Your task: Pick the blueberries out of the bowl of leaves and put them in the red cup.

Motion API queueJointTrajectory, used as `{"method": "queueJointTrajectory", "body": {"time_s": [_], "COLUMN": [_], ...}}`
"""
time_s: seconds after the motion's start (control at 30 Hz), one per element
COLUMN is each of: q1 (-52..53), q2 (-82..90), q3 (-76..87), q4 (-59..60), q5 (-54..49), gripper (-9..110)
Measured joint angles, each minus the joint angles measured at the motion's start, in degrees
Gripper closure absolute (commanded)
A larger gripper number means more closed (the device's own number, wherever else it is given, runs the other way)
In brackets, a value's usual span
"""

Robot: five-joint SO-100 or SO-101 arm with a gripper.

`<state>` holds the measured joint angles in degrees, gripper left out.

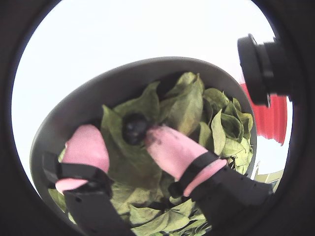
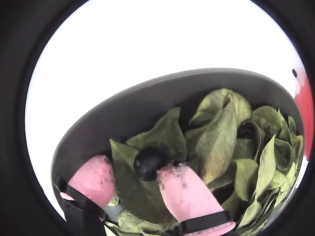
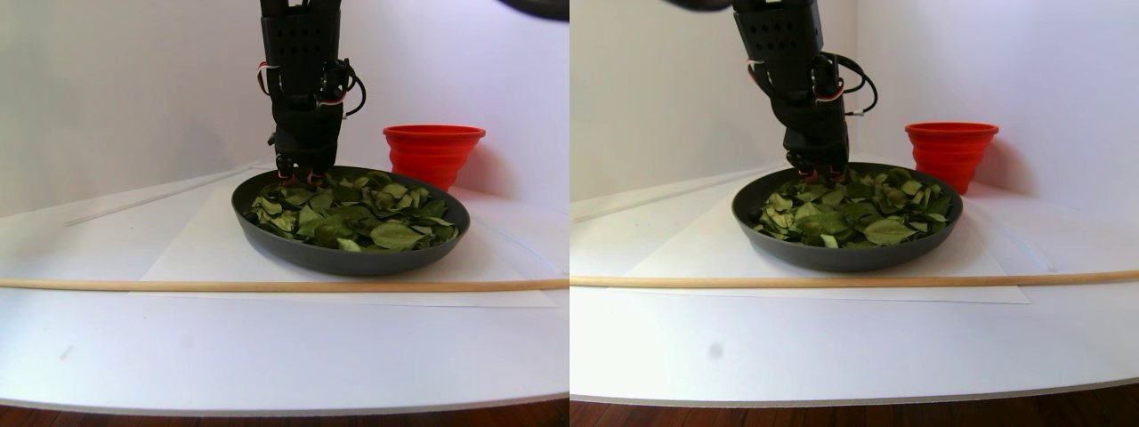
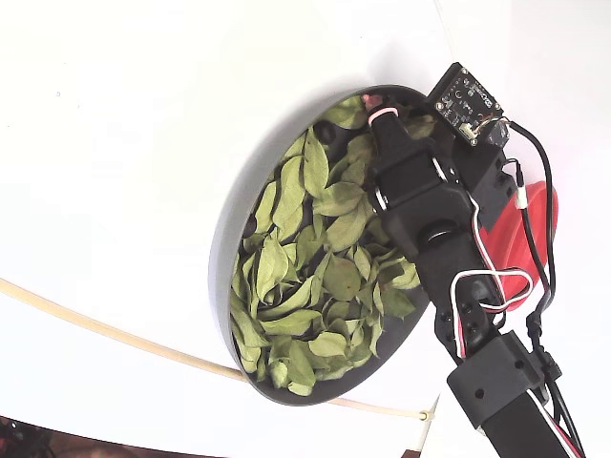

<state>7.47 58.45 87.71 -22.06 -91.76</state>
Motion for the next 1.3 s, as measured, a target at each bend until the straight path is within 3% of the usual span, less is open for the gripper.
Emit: {"method": "queueJointTrajectory", "body": {"time_s": [1.07, 1.3], "q1": [0.62, 0.62], "q2": [-0.97, -0.88], "q3": [-0.79, 0.09], "q4": [-0.35, -0.44], "q5": [0.00, -0.62], "gripper": [93, 86]}}
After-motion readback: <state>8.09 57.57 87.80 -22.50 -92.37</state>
